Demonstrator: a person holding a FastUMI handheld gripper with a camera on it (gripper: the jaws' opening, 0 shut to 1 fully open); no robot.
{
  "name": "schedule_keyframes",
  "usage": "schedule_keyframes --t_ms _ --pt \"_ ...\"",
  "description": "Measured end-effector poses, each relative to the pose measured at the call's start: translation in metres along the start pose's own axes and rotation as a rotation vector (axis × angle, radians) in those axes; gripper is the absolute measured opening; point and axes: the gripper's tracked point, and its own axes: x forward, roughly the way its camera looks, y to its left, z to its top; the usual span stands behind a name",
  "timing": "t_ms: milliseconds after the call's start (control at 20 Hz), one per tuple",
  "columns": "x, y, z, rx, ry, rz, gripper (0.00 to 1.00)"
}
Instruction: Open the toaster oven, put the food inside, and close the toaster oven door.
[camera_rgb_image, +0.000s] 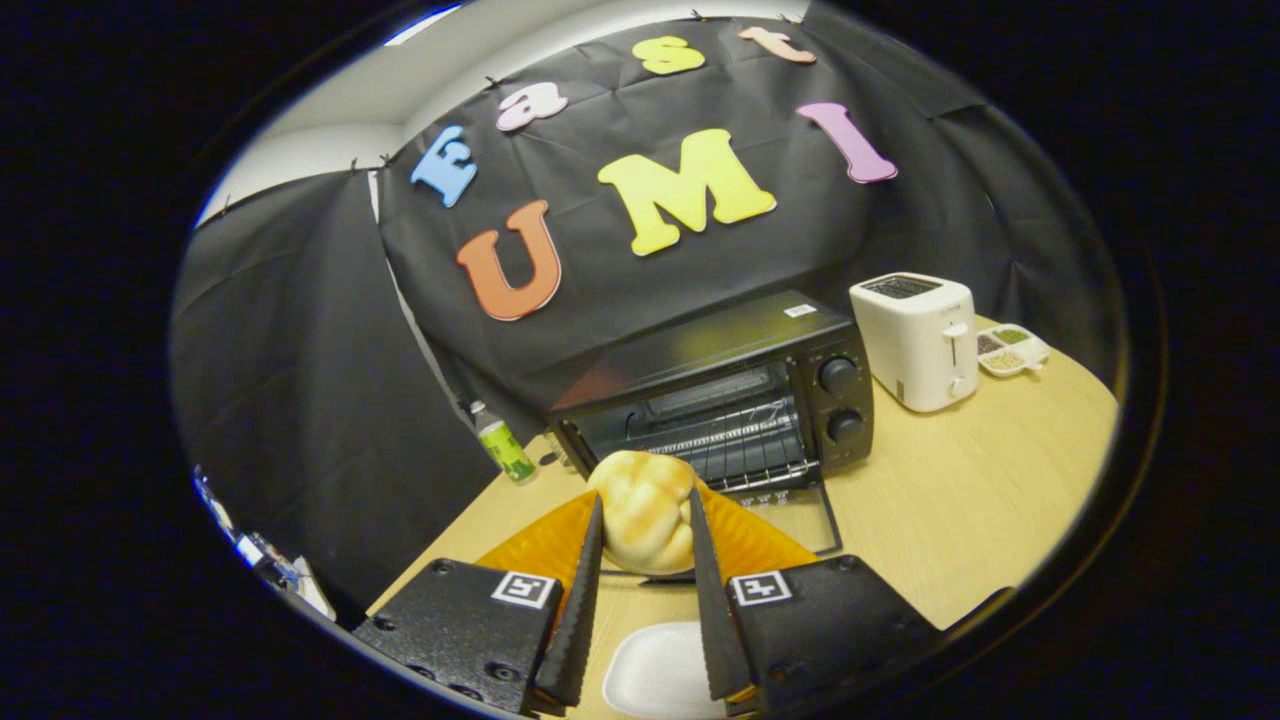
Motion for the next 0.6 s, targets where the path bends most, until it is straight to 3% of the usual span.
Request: schedule_keyframes --t_ms 600 --pt "0.174 -0.053 -0.004 -0.057 0.118 -0.145 0.51"
